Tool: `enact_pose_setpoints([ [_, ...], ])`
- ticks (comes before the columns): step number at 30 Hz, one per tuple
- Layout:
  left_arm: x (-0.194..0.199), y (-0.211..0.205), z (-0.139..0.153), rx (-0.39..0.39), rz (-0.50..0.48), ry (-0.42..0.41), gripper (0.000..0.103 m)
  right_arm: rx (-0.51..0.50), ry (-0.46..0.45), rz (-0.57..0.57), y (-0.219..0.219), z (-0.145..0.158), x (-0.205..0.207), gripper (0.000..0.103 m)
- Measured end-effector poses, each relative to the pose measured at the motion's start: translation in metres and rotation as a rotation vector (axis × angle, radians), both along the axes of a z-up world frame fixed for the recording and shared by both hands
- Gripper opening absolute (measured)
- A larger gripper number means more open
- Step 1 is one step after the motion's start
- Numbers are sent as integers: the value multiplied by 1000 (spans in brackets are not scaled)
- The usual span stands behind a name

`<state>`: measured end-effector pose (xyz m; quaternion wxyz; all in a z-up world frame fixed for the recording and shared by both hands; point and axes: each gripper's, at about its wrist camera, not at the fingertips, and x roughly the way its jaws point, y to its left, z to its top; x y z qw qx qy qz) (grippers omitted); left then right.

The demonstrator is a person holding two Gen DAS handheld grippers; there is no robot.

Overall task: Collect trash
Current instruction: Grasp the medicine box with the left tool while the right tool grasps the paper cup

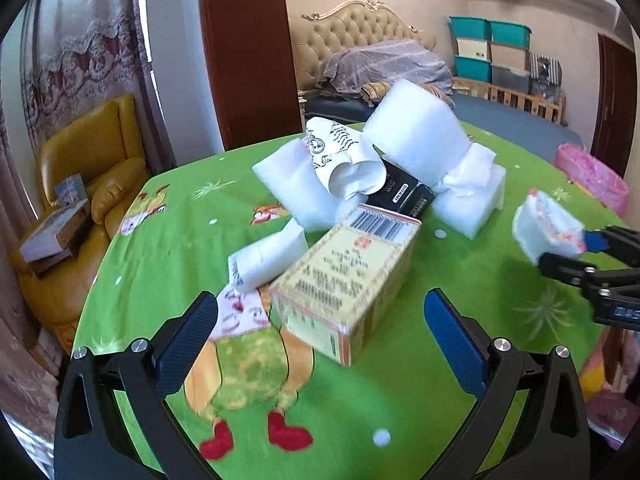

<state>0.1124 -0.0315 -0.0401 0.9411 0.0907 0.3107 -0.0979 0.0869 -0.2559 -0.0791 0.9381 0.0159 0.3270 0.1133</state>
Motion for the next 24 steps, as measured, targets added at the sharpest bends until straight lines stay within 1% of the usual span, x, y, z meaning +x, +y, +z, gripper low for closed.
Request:
enact_pose_setpoints([
  [2,14,-6,-6,25,-24,44,96,6,-5,-4,-1,0,-1,60],
  [4,21,-13,-12,43,-52,68,89,5,-9,-5,-1,0,0,60],
  [5,24,-16,-14,51,-58,72,87,5,-13,-4,0,1,0,60],
  [6,28,-20,-16,64,-62,74,81,4,-17,-4,1,1,0,60],
  [7,31,-23,-18,77,-59,77,71,0,-22,-3,1,2,0,60],
  [8,32,-25,-19,84,-56,80,71,-7,-30,-3,2,3,-1,60],
  [10,30,-29,-17,73,-68,70,65,-25,-56,-5,1,7,-4,60],
  [14,14,-30,-11,53,-68,14,61,-48,-104,-17,-3,13,-10,60],
  [19,-1,-27,0,17,-50,-29,55,-37,-132,-28,-7,16,-13,59],
  [24,-15,-29,10,14,-35,-92,54,-34,-155,-31,-9,19,-17,59],
])
